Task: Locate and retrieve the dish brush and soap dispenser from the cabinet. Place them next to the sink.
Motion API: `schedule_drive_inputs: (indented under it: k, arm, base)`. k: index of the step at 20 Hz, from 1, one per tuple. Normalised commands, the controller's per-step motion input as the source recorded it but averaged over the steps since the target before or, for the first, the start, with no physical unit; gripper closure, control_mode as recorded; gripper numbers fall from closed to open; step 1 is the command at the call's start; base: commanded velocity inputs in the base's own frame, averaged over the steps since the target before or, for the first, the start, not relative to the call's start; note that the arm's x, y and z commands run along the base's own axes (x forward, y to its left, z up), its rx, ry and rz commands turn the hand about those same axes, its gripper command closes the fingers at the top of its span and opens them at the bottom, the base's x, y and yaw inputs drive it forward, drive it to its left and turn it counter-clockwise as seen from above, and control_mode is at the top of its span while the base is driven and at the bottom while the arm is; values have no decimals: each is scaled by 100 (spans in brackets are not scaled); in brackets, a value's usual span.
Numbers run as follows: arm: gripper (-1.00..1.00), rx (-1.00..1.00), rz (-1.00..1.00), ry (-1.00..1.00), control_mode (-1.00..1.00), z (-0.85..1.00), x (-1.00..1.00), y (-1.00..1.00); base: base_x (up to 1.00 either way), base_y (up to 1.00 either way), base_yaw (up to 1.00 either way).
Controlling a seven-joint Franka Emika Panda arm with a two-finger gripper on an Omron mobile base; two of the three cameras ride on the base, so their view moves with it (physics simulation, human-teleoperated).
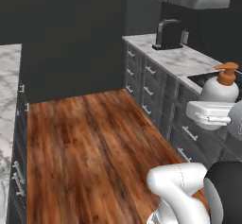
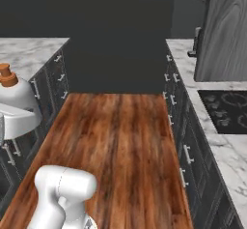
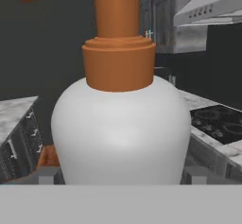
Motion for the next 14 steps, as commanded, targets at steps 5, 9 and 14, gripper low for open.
schedule_drive_inputs:
  k: [5,9,14]
  arm:
    - [100,0,0,0,100,0,0,0]
    - [100,0,0,0,100,0,0,0]
    - [100,0,0,0,100,0,0,0]
  base:
    - [-2,20,49]
    - [0,7,50]
    - [0,13,50]
